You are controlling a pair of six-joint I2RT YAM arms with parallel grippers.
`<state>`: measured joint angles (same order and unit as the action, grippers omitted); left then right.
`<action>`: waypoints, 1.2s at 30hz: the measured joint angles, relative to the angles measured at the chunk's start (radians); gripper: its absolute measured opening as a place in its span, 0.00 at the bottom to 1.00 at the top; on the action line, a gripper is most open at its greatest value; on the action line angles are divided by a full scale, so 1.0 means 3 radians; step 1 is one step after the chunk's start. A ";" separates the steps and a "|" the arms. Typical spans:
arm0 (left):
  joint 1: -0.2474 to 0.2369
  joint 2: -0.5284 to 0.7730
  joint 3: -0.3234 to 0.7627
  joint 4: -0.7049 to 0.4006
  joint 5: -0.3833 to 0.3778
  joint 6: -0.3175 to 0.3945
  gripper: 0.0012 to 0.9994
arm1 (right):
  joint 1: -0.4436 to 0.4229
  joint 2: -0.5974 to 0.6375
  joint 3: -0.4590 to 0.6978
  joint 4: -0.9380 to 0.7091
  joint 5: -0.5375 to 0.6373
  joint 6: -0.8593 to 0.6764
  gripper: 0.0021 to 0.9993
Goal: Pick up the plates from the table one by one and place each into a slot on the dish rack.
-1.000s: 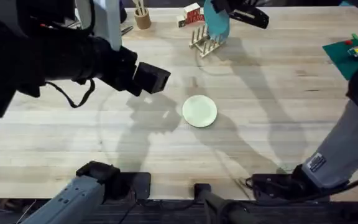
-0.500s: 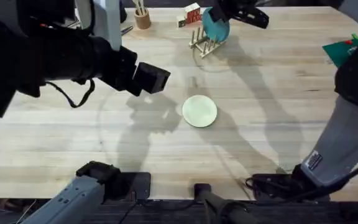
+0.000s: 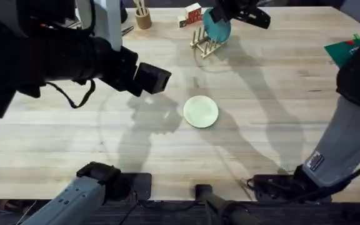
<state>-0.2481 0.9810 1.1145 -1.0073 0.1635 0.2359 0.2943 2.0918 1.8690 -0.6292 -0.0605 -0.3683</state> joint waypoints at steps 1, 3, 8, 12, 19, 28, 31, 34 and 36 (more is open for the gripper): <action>0.0000 0.0000 0.0000 0.0000 0.0000 0.0000 0.99 | 0.0000 0.0000 0.0000 0.0000 0.0000 0.0001 0.08; 0.0000 -0.0001 0.0000 0.0000 0.0000 0.0001 0.99 | 0.0000 0.0000 0.0000 0.0000 0.0000 0.0003 0.09; 0.0000 -0.0001 0.0000 0.0000 0.0000 0.0000 0.99 | 0.0000 0.0000 0.0000 0.0008 0.0000 0.0005 0.16; 0.0000 0.0000 0.0000 0.0001 0.0000 0.0000 0.99 | 0.0000 0.0000 0.0001 0.0007 0.0000 0.0004 0.20; 0.0000 -0.0001 0.0000 0.0001 0.0000 0.0000 0.99 | 0.0000 0.0000 0.0001 0.0005 0.0000 0.0004 0.28; 0.0000 -0.0001 0.0000 0.0001 0.0000 0.0000 0.99 | 0.0000 -0.0432 0.0001 -0.0280 -0.0024 0.0005 0.48; 0.0000 -0.0001 0.0000 0.0001 0.0000 0.0001 0.99 | 0.0000 -0.0736 0.0010 -0.0457 -0.0025 0.0019 0.54; 0.0000 -0.0001 0.0000 0.0001 0.0000 0.0001 0.99 | 0.0000 -0.0965 0.0034 -0.0656 -0.0025 0.0089 0.77; 0.0000 0.0000 0.0000 0.0001 0.0000 0.0000 1.00 | 0.0000 -0.1096 0.0039 -0.0832 -0.0025 0.0110 0.97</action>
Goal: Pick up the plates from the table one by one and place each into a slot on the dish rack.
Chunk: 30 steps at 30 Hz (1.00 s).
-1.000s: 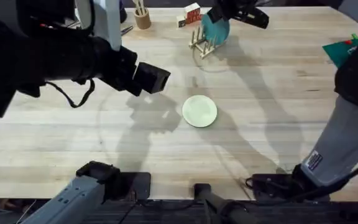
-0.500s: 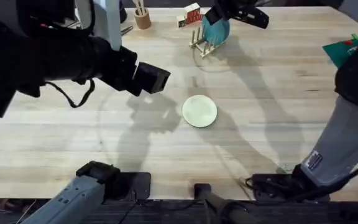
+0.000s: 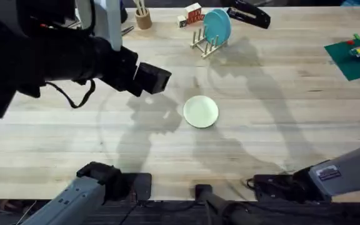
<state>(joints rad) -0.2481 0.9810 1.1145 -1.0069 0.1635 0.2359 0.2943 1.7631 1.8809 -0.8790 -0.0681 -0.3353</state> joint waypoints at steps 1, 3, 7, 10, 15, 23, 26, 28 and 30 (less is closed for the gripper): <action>0.0000 0.0000 0.0000 0.0000 0.0000 0.0000 0.99 | 0.0000 -0.0062 0.0000 -0.0111 -0.0001 0.0029 0.99; 0.0000 0.0000 0.0000 0.0000 0.0000 0.0000 0.99 | 0.0000 -0.0149 0.0000 -0.0308 -0.0001 0.0074 0.99; 0.0000 -0.0001 -0.0001 0.0000 0.0000 0.0000 0.99 | 0.0000 -0.0285 0.0001 -0.0748 -0.0001 0.0181 0.99; 0.0000 -0.0001 0.0000 0.0000 0.0000 0.0000 0.99 | 0.0000 -0.0365 0.0001 -0.1032 -0.0001 0.0242 1.00; 0.0000 0.0021 0.0000 -0.0001 0.0001 0.0000 0.99 | 0.0000 -0.0426 0.0001 -0.1501 -0.0001 0.0348 1.00; 0.0000 0.0172 -0.0001 -0.0004 0.0020 0.0000 0.99 | 0.0000 -0.0571 -0.0310 -0.1590 -0.0007 0.0572 1.00; 0.0000 0.0173 -0.0001 -0.0003 0.0027 0.0001 0.99 | 0.0000 -0.0749 -0.0675 -0.1447 -0.0013 0.0629 1.00; 0.0000 0.0173 -0.0001 -0.0005 0.0029 0.0000 0.99 | 0.0000 -0.0876 -0.0920 -0.1349 -0.0013 0.0668 1.00; 0.0000 0.0174 -0.0001 -0.0004 0.0062 0.0000 0.99 | 0.0000 -0.1004 -0.1161 -0.1268 -0.0013 0.0700 1.00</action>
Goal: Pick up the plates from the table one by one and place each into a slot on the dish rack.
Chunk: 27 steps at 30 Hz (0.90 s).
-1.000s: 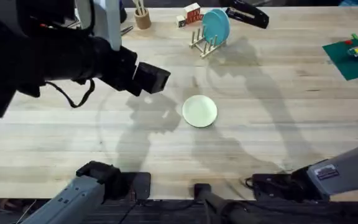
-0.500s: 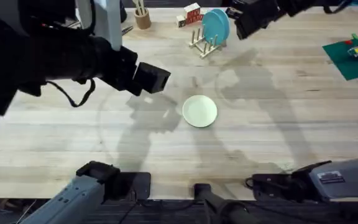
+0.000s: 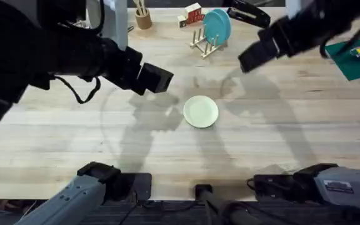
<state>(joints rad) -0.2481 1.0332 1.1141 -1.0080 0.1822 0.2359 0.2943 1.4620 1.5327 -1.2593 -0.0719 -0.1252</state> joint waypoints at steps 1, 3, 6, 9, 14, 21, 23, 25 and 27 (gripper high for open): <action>0.0000 0.0000 0.0000 -0.0001 0.0023 0.0000 0.99 | 0.0000 -0.0053 -0.0094 0.0027 0.0000 0.0016 1.00; 0.0000 -0.0001 0.0000 -0.0001 0.0076 0.0000 0.99 | 0.0000 -0.0149 -0.0260 0.0064 0.0000 0.0055 1.00; 0.0000 -0.0001 0.0000 -0.0021 0.0330 -0.0003 0.51 | 0.0000 -0.0296 -0.0490 0.0114 0.0000 0.0115 1.00; 0.0001 0.0003 0.0000 -0.0189 0.0711 0.0008 0.05 | -0.0009 -0.0301 -0.0496 0.0131 0.0000 0.0136 1.00; 0.0113 0.0089 -0.0094 -0.0188 0.1269 0.0010 0.04 | -0.0073 -0.0301 -0.0496 0.0126 -0.0001 0.0145 1.00; 0.0393 0.0277 -0.0688 0.0343 0.2122 -0.0001 0.04 | -0.0100 -0.0301 -0.0496 0.0076 -0.0001 0.0146 1.00; 0.0438 0.0277 -0.0864 0.0563 0.2316 -0.0032 0.04 | -0.0100 -0.0301 -0.0498 0.0047 -0.0001 0.0146 1.00; 0.0470 0.0277 -0.1055 0.0868 0.2500 -0.0135 0.04 | -0.0100 -0.0301 -0.0498 0.0021 -0.0001 0.0146 1.00; 0.0481 0.0277 -0.1236 0.1143 0.2628 -0.0272 0.04 | -0.0100 -0.0301 -0.0498 0.0007 -0.0001 0.0146 1.00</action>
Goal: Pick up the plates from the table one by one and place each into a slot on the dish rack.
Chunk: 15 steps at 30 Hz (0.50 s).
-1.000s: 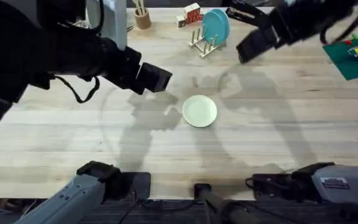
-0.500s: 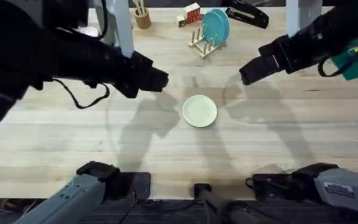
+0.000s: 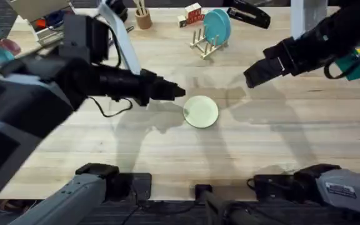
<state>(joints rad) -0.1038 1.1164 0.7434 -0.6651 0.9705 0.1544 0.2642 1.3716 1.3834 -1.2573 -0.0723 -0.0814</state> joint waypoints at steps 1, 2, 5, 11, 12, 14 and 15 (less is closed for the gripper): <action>0.0000 0.0000 -0.0081 0.0099 0.0046 -0.0068 0.04 | 0.0000 0.0000 0.0000 -0.0002 0.0000 0.0000 1.00; 0.0000 0.0000 -0.0162 0.0184 0.0087 -0.0136 0.04 | 0.0000 0.0000 0.0000 -0.0001 0.0000 0.0000 1.00; 0.0000 0.0000 -0.0384 0.0392 0.0161 -0.0308 0.04 | 0.0000 0.0000 0.0000 -0.0002 0.0000 0.0000 1.00; 0.0000 0.0043 -0.0646 0.0649 0.0219 -0.0590 0.04 | 0.0000 0.0000 0.0000 -0.0001 0.0000 0.0000 1.00; -0.0006 0.0083 -0.0664 0.0677 0.0222 -0.0619 0.04 | 0.0000 0.0000 0.0000 -0.0001 0.0000 0.0000 1.00; -0.0026 0.0178 -0.0676 0.0732 0.0223 -0.0656 0.04 | 0.0000 0.0000 0.0000 -0.0002 0.0000 0.0000 1.00; -0.0049 0.0235 -0.0676 0.0784 0.0226 -0.0670 0.04 | 0.0000 0.0000 0.0000 -0.0002 0.0000 0.0000 1.00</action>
<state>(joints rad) -0.1184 1.1868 0.5407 -0.4300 1.0382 -0.0467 0.2642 1.3716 1.3834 -1.2579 -0.0723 -0.0814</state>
